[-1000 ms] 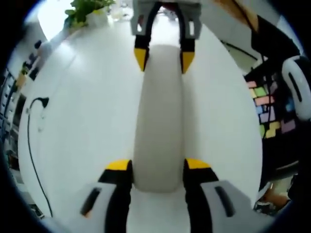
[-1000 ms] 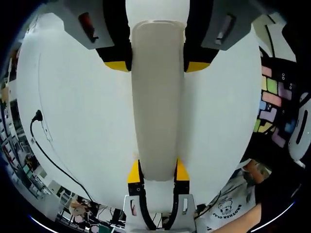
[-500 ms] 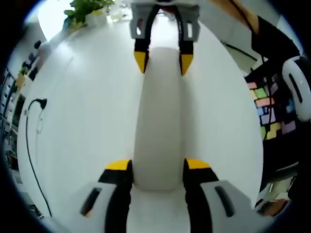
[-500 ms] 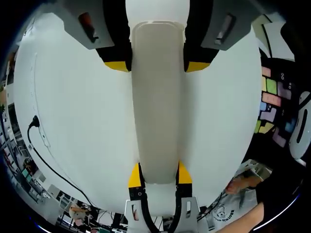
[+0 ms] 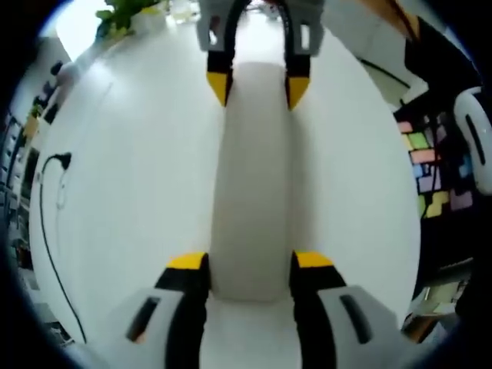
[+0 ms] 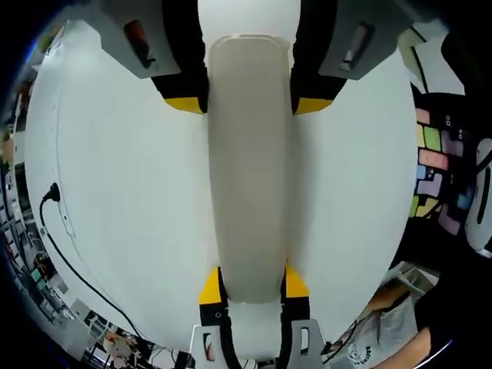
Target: Arrange the utensils inside the cutlery case until each visible utensil rests in its matching compartment.
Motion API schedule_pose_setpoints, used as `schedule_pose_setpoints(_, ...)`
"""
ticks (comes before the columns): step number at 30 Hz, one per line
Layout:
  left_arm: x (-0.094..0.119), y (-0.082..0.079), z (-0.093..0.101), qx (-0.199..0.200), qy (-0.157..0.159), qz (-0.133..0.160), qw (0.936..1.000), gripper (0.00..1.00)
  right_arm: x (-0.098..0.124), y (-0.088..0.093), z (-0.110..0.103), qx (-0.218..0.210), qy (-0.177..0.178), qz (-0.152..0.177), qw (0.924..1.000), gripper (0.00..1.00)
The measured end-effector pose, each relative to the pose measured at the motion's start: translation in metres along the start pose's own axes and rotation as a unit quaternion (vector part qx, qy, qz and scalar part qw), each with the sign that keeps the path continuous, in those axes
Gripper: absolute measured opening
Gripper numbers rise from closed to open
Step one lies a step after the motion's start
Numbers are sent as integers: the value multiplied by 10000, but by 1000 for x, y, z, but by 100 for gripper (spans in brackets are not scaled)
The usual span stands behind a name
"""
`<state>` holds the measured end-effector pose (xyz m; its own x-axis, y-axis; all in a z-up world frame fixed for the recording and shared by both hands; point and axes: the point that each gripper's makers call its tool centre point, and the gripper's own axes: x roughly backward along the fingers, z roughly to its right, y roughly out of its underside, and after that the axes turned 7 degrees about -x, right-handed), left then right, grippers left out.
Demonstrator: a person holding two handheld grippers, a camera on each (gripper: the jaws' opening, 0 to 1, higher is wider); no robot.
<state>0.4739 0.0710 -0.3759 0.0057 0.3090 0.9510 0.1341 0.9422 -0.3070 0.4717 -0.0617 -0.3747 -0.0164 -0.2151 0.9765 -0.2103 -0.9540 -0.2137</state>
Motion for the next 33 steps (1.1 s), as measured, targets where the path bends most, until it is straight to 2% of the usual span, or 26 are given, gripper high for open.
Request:
schedule_pose_setpoints(5, 0, -1, 1, 43, -11, 97, 9999, 44, 1, 3, -1, -37, 29, -9, 10000, 44)
schedule_pose_setpoints(15, -1, -2, 3, 65, 10, -72, 10000, 44, -1, 4, -5, -178, 74, -86, 9998, 45)
schedule_pose_setpoints(19, -3, -5, 4, 99, -7, -8, 10000, 45, -3, 8, -8, -213, 89, -124, 9997, 46)
schedule_pose_setpoints(24, -4, -7, 4, 161, -44, 160, 9997, 45, -3, 12, -9, -313, 102, -12, 9995, 46)
schedule_pose_setpoints(28, -5, -8, 7, 79, 54, 190, 9998, 47, -4, 15, -4, -621, 127, 83, 9980, 53)
schedule_pose_setpoints(30, -6, -10, 6, 122, 56, 160, 9998, 45, -4, 16, -5, -566, 120, 115, 9983, 53)
schedule_pose_setpoints(32, -5, -9, 4, 78, 87, 104, 9999, 45, -4, 15, -8, -511, 44, 103, 9986, 57)
schedule_pose_setpoints(33, -4, -10, 4, 257, 162, 81, 9995, 45, -4, 13, -9, -526, 18, 133, 9985, 59)
